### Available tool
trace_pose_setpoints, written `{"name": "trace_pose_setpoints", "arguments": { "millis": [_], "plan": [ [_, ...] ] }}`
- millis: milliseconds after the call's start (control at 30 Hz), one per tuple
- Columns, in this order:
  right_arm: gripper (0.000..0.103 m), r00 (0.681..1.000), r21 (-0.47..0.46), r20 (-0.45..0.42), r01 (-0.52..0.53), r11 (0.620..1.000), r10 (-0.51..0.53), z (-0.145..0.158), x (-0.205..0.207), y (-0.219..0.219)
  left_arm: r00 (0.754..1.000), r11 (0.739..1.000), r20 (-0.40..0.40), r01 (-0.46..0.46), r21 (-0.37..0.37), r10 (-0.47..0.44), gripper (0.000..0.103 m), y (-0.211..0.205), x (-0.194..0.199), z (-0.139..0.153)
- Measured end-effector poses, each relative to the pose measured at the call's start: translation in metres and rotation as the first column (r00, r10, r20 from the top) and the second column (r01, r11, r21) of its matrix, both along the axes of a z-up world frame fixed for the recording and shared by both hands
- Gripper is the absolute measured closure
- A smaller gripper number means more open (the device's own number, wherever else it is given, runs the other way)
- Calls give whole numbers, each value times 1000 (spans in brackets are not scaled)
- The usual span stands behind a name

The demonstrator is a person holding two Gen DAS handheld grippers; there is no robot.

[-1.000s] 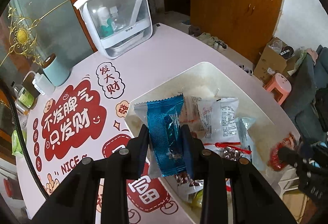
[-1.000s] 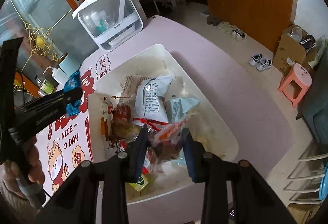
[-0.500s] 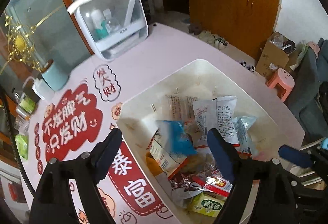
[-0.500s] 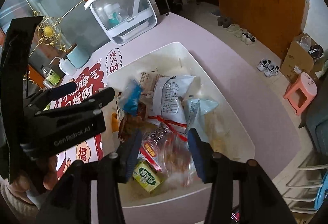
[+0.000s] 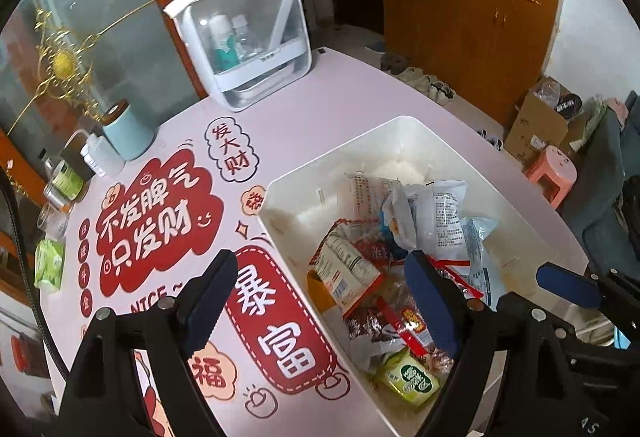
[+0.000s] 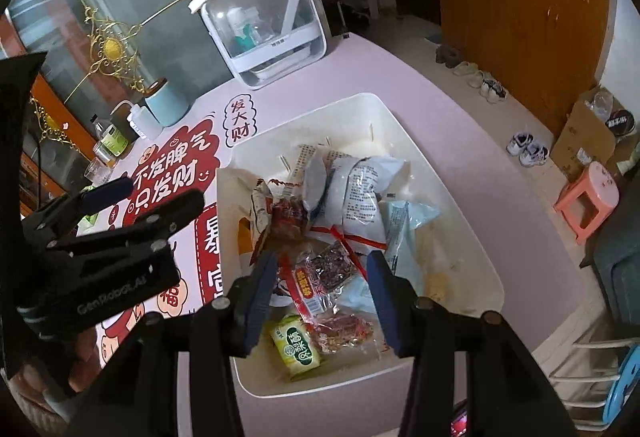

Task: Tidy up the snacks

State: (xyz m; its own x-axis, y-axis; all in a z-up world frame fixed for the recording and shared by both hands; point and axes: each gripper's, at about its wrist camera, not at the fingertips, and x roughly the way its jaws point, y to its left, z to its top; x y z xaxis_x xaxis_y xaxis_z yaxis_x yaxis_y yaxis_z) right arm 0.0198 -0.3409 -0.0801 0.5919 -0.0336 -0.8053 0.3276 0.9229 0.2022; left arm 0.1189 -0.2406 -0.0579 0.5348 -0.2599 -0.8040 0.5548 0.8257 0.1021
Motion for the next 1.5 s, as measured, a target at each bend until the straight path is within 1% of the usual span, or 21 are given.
{"name": "trace_pose_setpoints", "arguments": {
  "millis": [133, 233, 300, 533, 633, 900, 1200, 1500],
  "plan": [
    [55, 1000, -19, 16, -25, 999, 25, 9, -3, 8, 999, 1000, 16, -29, -11, 29, 19, 16, -11, 9],
    [55, 998, -54, 31, -52, 997, 54, 17, -6, 19, 998, 998, 32, -54, -16, 55, 18, 29, -21, 16],
    [55, 996, -67, 41, -72, 995, 75, 21, -9, 26, 996, 997, 44, -81, -18, 82, 15, 40, -28, 21],
    [55, 989, -82, 66, -127, 989, 132, 31, -22, 47, 985, 985, 34, -166, -43, 168, 13, 80, -49, 33],
    [55, 985, -76, 71, -152, 985, 158, 32, -28, 56, 977, 977, 50, -203, -57, 206, 13, 98, -61, 40],
    [55, 975, -72, 66, -206, 976, 210, 35, -40, 77, 960, 960, 53, -271, -73, 275, 13, 128, -88, 51],
    [55, 961, -61, 97, -252, 966, 257, 49, -43, 99, 934, 931, 25, -353, -99, 356, 13, 152, -107, 52],
    [55, 955, -69, 96, -276, 959, 282, 53, -45, 114, 897, 892, 15, -437, -117, 442, 13, 173, -118, 55]
  ]
}}
